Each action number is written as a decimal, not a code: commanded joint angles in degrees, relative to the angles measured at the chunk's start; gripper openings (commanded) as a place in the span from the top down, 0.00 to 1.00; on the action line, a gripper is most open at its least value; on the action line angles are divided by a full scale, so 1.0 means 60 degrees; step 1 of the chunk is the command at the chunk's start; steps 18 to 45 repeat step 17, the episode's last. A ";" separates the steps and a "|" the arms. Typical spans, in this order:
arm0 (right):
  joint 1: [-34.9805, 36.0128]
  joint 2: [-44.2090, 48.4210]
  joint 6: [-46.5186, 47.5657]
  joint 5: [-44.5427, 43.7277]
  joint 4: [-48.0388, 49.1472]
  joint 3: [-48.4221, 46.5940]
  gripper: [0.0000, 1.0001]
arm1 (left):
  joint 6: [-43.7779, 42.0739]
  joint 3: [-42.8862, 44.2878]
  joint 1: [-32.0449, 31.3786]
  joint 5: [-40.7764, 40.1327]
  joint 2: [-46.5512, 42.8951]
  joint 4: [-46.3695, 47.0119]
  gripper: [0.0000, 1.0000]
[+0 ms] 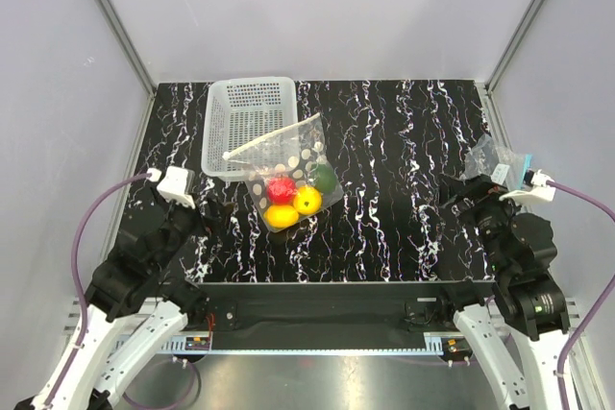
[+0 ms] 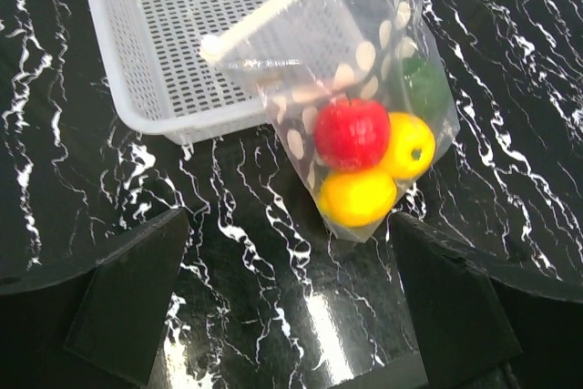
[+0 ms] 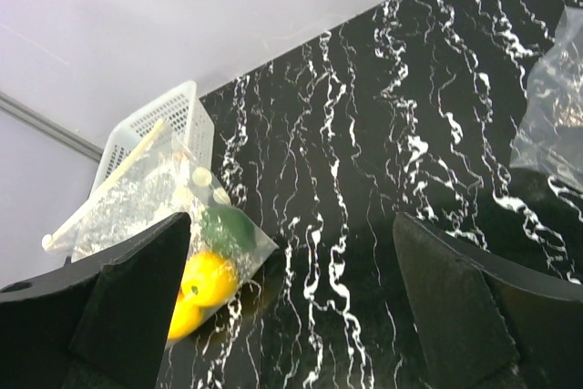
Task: Place the food in the zip-top bag and seal the zipper
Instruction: Reset both arms
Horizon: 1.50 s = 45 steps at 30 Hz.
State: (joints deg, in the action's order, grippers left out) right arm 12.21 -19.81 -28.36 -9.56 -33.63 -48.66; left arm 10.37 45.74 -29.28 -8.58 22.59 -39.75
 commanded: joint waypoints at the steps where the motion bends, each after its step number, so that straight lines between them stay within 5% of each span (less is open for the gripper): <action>1: -0.0042 0.0401 -0.0224 -0.0091 -0.1163 -0.0283 0.00 | -0.0205 -0.0648 0.0016 0.0507 -0.0891 0.0573 0.01; 8: -0.0042 0.0476 -0.0503 -0.0062 -0.1192 -0.0019 0.00 | -0.0015 -0.1206 0.0016 -0.0137 -0.2518 0.0648 0.01; 45: -0.0042 0.0387 -0.0430 0.0216 -0.1090 0.0010 0.00 | -0.0029 -0.1192 0.0016 -0.0050 -0.2564 0.0633 0.01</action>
